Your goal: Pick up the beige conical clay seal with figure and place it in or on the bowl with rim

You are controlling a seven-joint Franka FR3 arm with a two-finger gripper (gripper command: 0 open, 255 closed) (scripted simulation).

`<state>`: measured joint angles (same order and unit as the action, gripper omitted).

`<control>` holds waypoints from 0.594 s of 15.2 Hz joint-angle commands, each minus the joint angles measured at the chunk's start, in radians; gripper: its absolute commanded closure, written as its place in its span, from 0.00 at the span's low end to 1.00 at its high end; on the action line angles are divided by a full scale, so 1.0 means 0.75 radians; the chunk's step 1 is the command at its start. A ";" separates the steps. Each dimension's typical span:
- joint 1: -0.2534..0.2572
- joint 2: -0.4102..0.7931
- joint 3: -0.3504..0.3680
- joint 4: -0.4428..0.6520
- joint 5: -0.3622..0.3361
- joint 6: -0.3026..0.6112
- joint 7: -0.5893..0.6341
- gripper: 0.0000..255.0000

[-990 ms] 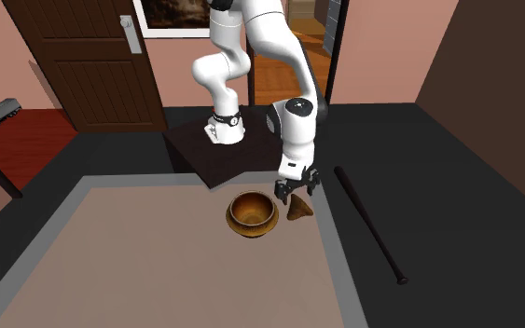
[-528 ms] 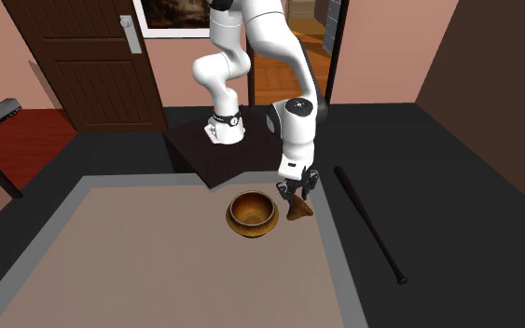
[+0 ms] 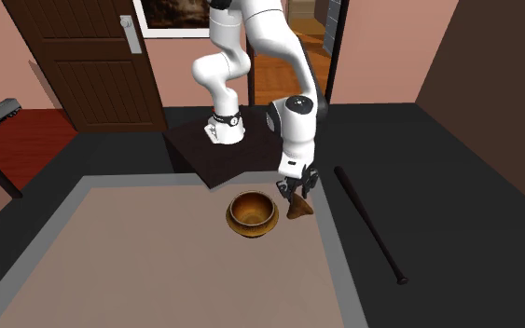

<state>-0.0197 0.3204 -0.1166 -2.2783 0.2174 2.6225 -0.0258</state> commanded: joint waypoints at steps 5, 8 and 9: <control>0.013 -0.090 -0.020 0.000 -0.039 -0.089 0.033 1.00; 0.017 -0.135 -0.028 0.004 -0.058 -0.136 0.049 1.00; 0.019 -0.150 -0.030 0.006 -0.064 -0.152 0.055 1.00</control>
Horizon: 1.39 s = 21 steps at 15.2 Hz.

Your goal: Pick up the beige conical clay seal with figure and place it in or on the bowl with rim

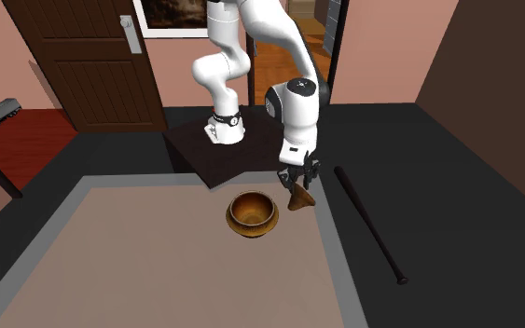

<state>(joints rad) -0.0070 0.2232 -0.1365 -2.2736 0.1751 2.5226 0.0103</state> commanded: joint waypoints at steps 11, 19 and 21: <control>0.010 -0.165 -0.019 0.040 -0.068 -0.200 0.058 1.00; 0.011 -0.251 -0.023 0.092 -0.100 -0.336 0.087 1.00; 0.011 -0.270 -0.023 0.108 -0.106 -0.371 0.093 1.00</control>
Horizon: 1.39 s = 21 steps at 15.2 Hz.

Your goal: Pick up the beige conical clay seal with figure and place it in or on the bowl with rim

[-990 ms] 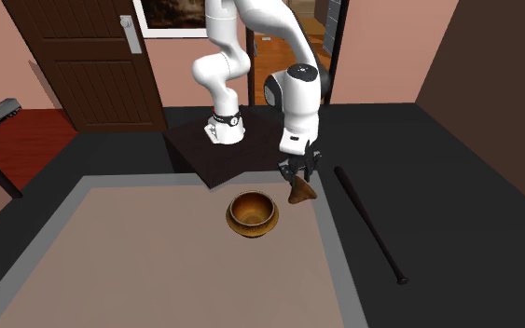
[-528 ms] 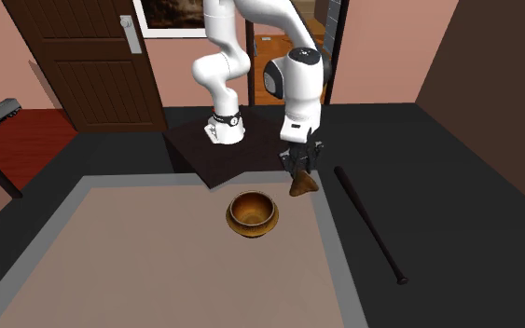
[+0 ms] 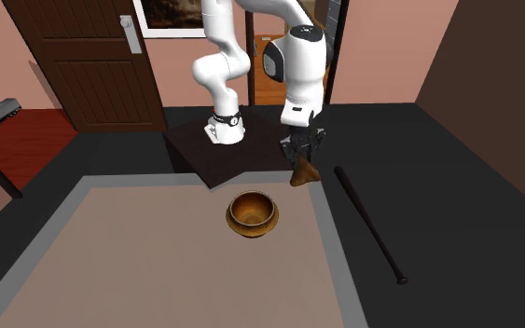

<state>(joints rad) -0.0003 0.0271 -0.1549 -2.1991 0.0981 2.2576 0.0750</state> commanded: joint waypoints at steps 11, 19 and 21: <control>-0.155 -0.090 -0.162 0.040 -0.025 -0.150 -0.293 1.00; -0.193 -0.039 -0.204 0.012 -0.003 -0.081 -0.390 1.00; -0.193 -0.021 -0.204 -0.005 0.007 -0.046 -0.399 1.00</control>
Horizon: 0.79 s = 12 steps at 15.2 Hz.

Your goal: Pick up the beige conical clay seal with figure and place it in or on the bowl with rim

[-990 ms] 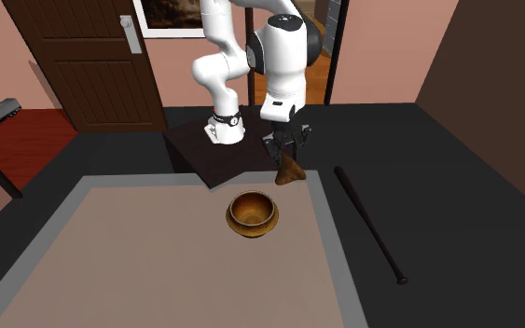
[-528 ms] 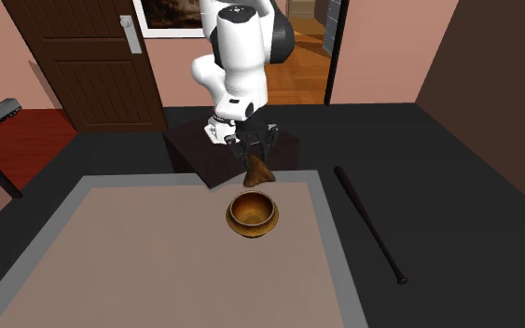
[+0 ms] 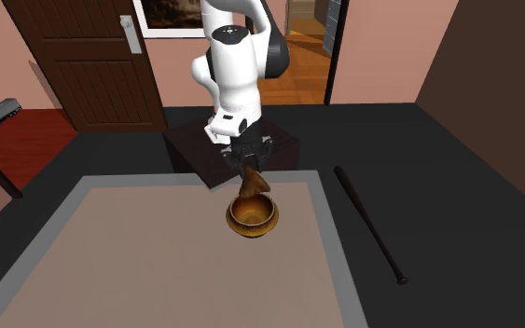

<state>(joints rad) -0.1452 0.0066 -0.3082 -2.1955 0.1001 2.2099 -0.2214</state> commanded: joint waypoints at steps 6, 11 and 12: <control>-0.001 0.070 0.002 -0.054 0.039 0.119 -0.034 1.00; -0.003 0.129 0.006 -0.083 0.074 0.203 -0.063 1.00; -0.004 0.142 0.007 -0.087 0.082 0.219 -0.070 1.00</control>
<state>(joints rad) -0.1475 0.1047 -0.3032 -2.2563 0.1560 2.3610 -0.2684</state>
